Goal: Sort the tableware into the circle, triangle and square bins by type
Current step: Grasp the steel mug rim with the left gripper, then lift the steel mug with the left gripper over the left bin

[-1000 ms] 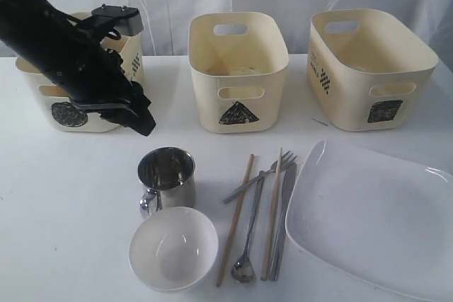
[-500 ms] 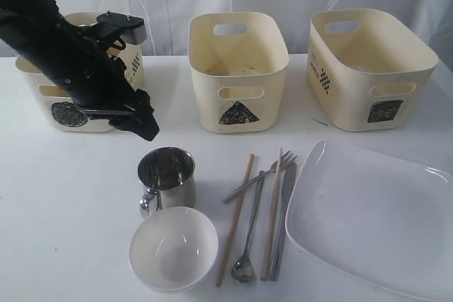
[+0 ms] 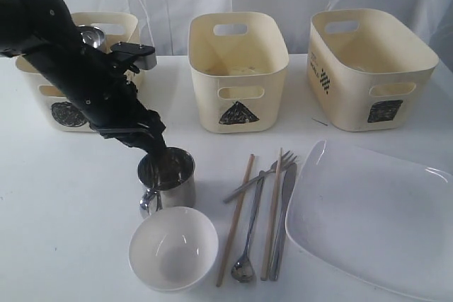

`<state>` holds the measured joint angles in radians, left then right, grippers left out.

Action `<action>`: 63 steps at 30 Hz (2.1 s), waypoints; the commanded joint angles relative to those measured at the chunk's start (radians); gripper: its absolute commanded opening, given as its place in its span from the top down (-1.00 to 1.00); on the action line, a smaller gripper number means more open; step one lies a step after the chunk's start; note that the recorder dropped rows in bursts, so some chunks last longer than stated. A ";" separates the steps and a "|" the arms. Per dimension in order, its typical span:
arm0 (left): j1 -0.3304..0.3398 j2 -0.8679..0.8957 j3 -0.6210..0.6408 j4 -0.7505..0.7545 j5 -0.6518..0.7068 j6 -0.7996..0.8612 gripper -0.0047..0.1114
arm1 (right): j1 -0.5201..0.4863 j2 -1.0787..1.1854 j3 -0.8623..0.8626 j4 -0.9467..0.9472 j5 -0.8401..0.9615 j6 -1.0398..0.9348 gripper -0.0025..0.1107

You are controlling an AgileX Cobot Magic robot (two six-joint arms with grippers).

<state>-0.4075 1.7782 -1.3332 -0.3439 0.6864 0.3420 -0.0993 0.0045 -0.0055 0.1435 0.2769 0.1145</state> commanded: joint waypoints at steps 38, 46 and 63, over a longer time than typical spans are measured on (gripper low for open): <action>-0.004 0.024 0.005 -0.014 -0.032 -0.029 0.92 | 0.003 -0.004 0.005 -0.003 -0.009 0.020 0.96; -0.004 -0.117 0.005 -0.014 -0.034 -0.025 0.92 | 0.003 -0.004 0.005 -0.003 -0.009 0.020 0.96; 0.129 -0.247 -0.236 0.516 -0.078 -0.269 0.92 | 0.003 -0.004 0.005 -0.003 -0.009 0.020 0.96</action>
<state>-0.3206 1.5237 -1.5406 0.1134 0.6229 0.1256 -0.0993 0.0045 -0.0055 0.1435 0.2769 0.1307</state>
